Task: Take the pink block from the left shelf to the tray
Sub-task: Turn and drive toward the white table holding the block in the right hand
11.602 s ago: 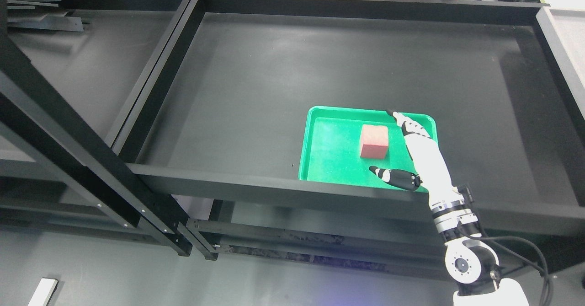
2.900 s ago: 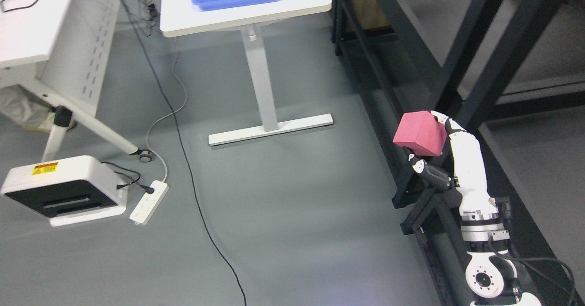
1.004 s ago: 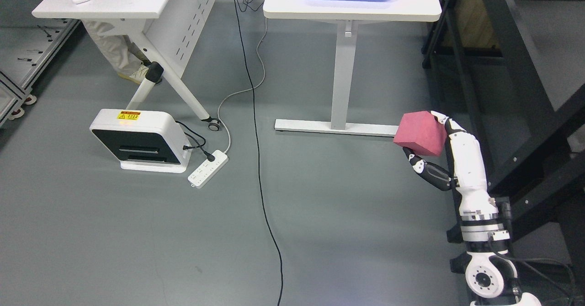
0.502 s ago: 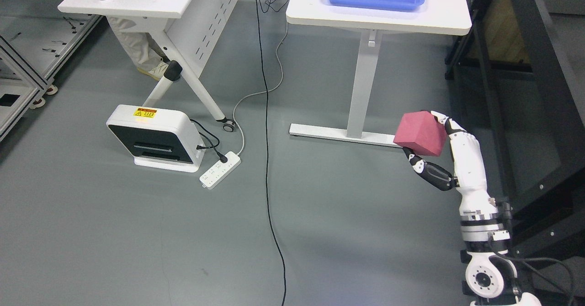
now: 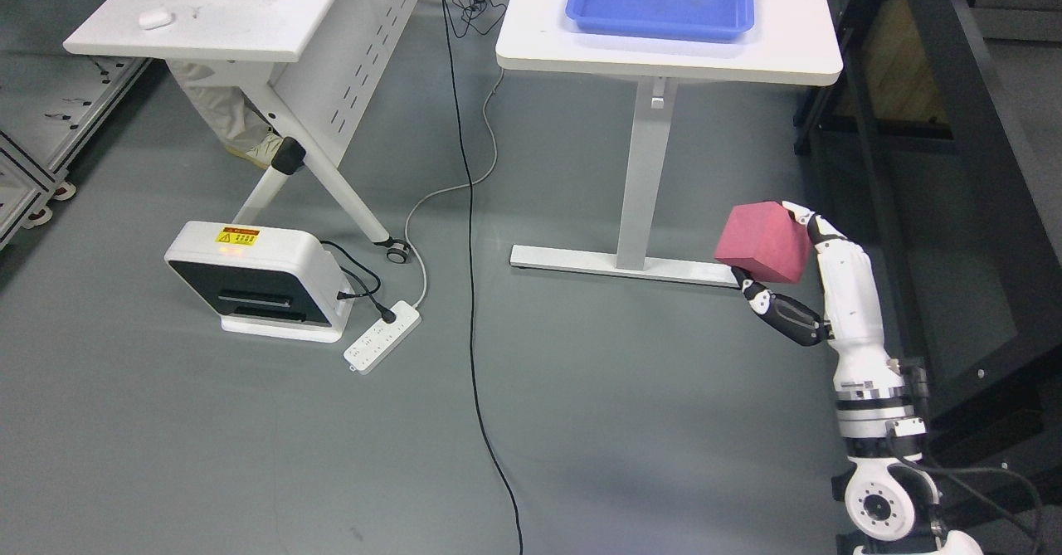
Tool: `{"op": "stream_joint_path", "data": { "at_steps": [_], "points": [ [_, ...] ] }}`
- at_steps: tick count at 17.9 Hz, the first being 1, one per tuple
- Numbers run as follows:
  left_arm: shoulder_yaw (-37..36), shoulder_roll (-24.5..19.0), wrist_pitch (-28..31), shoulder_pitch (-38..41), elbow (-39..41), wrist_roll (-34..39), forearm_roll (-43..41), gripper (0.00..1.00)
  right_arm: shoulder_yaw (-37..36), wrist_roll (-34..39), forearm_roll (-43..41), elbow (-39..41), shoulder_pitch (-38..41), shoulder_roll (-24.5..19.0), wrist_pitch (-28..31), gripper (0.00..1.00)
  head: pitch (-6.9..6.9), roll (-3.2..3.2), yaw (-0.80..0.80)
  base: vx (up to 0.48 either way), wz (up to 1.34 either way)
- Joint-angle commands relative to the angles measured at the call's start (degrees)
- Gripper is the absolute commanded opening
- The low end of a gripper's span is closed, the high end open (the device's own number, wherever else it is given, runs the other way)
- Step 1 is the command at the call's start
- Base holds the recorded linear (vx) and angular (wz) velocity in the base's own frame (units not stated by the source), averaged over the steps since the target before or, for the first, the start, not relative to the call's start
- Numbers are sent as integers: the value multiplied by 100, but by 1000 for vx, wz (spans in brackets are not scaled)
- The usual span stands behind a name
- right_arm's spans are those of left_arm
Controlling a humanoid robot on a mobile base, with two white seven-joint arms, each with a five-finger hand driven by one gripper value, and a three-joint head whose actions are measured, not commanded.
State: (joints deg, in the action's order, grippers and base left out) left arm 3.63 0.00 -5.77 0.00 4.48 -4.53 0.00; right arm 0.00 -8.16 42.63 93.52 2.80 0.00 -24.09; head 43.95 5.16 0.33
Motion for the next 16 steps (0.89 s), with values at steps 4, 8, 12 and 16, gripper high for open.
{"op": "stream_joint_path", "data": {
  "at_steps": [4,8,12,16],
  "points": [
    [7,-100,-3,35,0,-4,-9,100,-123,-1,0,0,-7,141,1,6,0,0,0,170,-80],
    [7,-100,-3,35,0,-4,-9,100,-123,-1,0,0,-7,141,1,6,0,0,0,194,-60],
    [-2,-100,-3,35,0,-4,-9,100,-123,-1,0,0,2,141,1,6,0,0,0,252,-10],
    [-2,-100,-3,35,0,-4,-9,100,-123,-1,0,0,2,141,1,6,0,0,0,334,33]
  ]
}}
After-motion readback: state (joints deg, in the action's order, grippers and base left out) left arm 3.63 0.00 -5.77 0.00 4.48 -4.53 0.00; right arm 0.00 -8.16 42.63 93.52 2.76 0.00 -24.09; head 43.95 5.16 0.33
